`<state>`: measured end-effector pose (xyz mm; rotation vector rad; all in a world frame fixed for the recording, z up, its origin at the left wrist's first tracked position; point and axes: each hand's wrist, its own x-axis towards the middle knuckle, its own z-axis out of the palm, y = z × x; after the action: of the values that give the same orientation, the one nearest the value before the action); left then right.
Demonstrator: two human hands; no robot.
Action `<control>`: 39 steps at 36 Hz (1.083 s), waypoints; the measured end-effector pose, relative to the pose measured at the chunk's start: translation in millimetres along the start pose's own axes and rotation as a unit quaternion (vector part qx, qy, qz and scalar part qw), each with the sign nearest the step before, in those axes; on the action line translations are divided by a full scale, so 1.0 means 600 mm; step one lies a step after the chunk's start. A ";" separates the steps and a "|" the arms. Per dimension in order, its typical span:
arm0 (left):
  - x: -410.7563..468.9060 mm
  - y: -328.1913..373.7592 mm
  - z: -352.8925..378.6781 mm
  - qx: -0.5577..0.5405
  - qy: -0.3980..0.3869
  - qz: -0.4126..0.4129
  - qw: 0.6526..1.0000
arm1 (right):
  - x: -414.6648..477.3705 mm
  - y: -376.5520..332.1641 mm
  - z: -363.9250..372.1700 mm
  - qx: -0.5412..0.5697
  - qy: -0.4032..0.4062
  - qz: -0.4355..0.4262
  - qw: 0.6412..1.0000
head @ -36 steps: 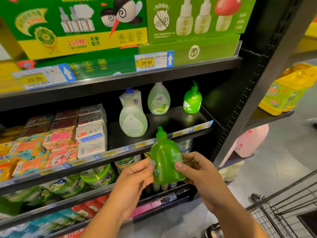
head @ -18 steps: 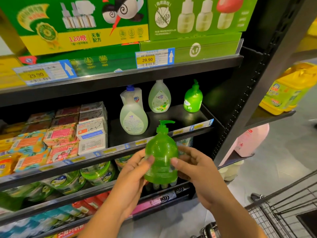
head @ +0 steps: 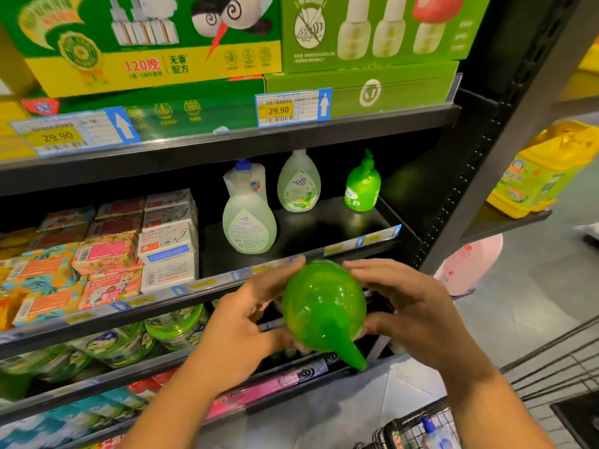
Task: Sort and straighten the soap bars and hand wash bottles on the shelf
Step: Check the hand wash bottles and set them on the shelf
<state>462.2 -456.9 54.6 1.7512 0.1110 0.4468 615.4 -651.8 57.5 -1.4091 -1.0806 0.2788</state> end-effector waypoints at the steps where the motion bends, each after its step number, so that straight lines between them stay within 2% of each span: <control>1: 0.002 0.000 -0.003 0.019 -0.001 0.005 1.000 | 0.001 -0.001 0.000 0.015 -0.001 -0.005 1.000; 4: 0.012 -0.003 -0.003 0.006 0.001 -0.006 1.000 | 0.003 0.001 0.007 0.128 -0.025 0.038 0.991; 7: 0.026 -0.007 0.008 -0.098 0.015 -0.080 0.992 | 0.010 -0.004 0.018 0.210 -0.020 0.127 0.969; 9: 0.033 -0.006 0.015 -0.100 0.064 -0.153 0.981 | 0.020 -0.012 0.030 0.185 0.021 0.221 0.957; 11: 0.041 0.004 0.026 -0.086 0.060 -0.239 0.965 | 0.028 -0.015 0.044 0.141 0.054 0.326 0.933; 13: 0.044 0.000 0.036 -0.123 0.036 -0.309 0.942 | 0.036 -0.015 0.054 0.085 0.066 0.379 0.919; 16: 0.045 -0.010 0.042 -0.271 0.012 -0.353 0.895 | 0.043 -0.017 0.061 0.060 0.085 0.360 0.927; 19: 0.044 -0.024 0.037 -0.427 0.041 -0.369 0.824 | 0.049 -0.032 0.061 0.049 0.083 0.305 0.948; 20: 0.043 -0.030 0.035 -0.461 0.052 -0.365 0.807 | 0.050 -0.039 0.061 0.075 0.076 0.281 0.954; 23: 0.041 -0.035 0.033 -0.535 0.063 -0.332 0.775 | 0.051 -0.059 0.065 0.215 0.071 0.241 0.944; 25: 0.044 -0.039 0.028 -0.552 0.099 -0.318 0.764 | 0.050 -0.057 0.066 0.199 0.083 0.218 0.952; 28: 0.051 -0.037 0.016 -0.524 0.119 -0.306 0.786 | 0.053 -0.042 0.071 0.149 0.087 0.233 0.957; 32: 0.059 -0.018 0.001 -0.409 0.093 -0.312 0.852 | 0.064 -0.009 0.081 0.081 0.011 0.283 0.956; 34: 0.061 0.000 0.000 -0.340 0.073 -0.314 0.884 | 0.071 0.013 0.085 0.072 0.013 0.329 0.941; 37: 0.062 0.022 -0.002 -0.268 0.043 -0.284 0.920 | 0.074 0.037 0.089 0.156 0.062 0.388 0.906; 39: 0.066 0.030 -0.008 -0.251 0.037 -0.257 0.933 | 0.079 0.044 0.082 0.298 0.116 0.442 0.838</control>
<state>493.9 -444.6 82.1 1.1418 0.4589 0.1341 615.4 -579.7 45.3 -1.2243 -0.0337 0.9912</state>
